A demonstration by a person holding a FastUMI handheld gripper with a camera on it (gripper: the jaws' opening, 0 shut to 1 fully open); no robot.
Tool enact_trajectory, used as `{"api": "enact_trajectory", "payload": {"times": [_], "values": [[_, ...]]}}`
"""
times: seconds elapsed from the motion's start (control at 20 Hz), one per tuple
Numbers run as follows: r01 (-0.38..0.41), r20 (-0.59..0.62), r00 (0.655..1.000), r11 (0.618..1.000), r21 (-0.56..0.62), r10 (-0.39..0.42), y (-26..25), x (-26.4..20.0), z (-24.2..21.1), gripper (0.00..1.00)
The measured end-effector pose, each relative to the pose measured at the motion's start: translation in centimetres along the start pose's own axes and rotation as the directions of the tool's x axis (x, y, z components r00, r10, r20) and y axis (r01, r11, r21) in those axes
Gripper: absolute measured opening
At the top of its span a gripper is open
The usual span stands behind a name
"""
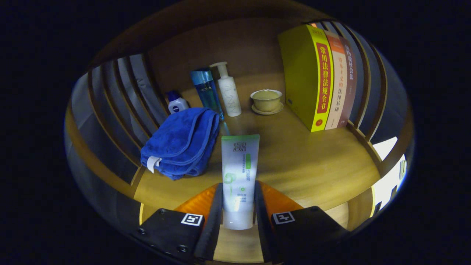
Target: Pull open the drawer, take out the items inside it, and place them on the countertop above the cabinet.
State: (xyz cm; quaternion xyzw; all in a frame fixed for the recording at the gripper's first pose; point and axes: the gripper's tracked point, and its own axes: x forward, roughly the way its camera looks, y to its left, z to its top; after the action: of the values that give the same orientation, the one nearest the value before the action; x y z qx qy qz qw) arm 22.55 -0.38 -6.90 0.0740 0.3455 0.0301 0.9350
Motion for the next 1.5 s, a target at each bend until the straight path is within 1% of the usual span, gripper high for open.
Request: {"api": "enact_trajectory", "payload": {"times": [0.2,0.5,0.55,0.8,0.9,1.05,1.25,1.4,1.5], "values": [[0.013,-0.004,1.0,1.0,0.012,-0.013,-0.6,1.0,0.0,0.55],[0.04,-0.002,0.999,0.999,-0.006,-0.04,-0.8,1.2,0.1,0.55],[0.044,-0.003,0.999,0.999,-0.011,-0.044,-0.8,1.3,0.1,0.57],[0.034,0.003,0.999,0.999,-0.014,-0.034,-0.4,1.1,0.0,0.59],[0.018,0.025,1.0,1.0,-0.013,-0.018,-0.1,0.7,0.4,0.6],[0.03,0.077,0.997,0.998,-0.048,-0.026,-0.3,-0.7,1.4,0.7],[0.013,0.159,0.987,0.998,-0.064,-0.002,0.7,-3.4,2.2,0.83],[0.016,0.196,0.981,0.994,-0.104,0.005,1.3,-5.7,1.8,1.0],[0.025,0.228,0.974,0.992,-0.12,0.003,1.7,-7.4,1.7,0.99]]}}
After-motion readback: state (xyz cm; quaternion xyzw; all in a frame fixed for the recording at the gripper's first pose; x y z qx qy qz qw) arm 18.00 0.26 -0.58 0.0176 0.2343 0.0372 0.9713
